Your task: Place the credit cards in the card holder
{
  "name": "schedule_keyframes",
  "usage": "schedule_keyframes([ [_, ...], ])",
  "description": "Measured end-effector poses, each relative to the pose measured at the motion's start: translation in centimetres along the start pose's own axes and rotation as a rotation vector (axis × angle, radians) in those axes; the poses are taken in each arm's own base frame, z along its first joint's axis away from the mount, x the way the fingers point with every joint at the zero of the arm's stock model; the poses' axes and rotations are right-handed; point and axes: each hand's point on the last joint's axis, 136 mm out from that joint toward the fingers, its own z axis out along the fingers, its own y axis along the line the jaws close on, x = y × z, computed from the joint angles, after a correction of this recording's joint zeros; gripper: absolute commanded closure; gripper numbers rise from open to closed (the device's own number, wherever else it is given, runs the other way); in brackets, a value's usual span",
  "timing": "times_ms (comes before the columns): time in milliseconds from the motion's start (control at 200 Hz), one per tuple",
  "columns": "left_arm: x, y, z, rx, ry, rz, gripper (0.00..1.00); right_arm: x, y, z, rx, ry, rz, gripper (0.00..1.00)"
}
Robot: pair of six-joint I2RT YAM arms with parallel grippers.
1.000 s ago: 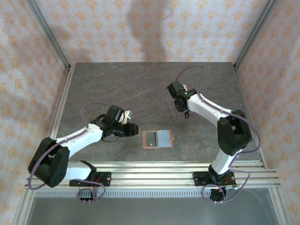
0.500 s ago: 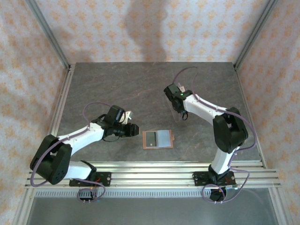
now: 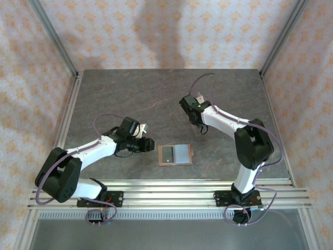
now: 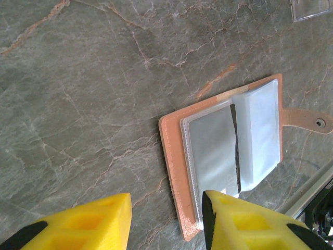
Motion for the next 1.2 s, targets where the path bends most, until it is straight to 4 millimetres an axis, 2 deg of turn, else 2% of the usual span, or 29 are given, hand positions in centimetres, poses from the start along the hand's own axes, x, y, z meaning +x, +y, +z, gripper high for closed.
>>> schedule_keyframes([
  [360, 0.0, -0.1, 0.0, 0.006, 0.003, 0.004, 0.59, -0.1, -0.2, 0.0, 0.029, -0.006, -0.01, 0.79],
  [390, 0.0, -0.1, 0.0, 0.006, 0.003, 0.004, 0.59, -0.1, -0.2, 0.0, 0.031, -0.005, -0.01, 0.76],
  [501, 0.0, -0.3, 0.0, 0.012, 0.007, 0.007, 0.59, 0.1, 0.1, 0.0, 0.017, 0.002, -0.009, 0.56],
  [606, 0.0, -0.3, 0.0, 0.015, 0.005, 0.009, 0.59, 0.4, 0.9, 0.0, -0.03, 0.016, -0.017, 0.5],
  [911, -0.3, -0.5, 0.0, 0.021, -0.006, 0.015, 0.58, 0.7, 1.6, 0.9, -0.02, 0.046, -0.048, 0.56],
  [1026, -0.3, -0.5, 0.0, 0.021, -0.006, 0.015, 0.59, 0.7, 1.4, 1.1, 0.006, 0.048, -0.055, 0.61],
  [1196, -0.4, -0.5, 0.1, 0.021, -0.005, 0.015, 0.59, 0.4, 0.8, 1.0, 0.035, 0.039, -0.054, 0.63],
])
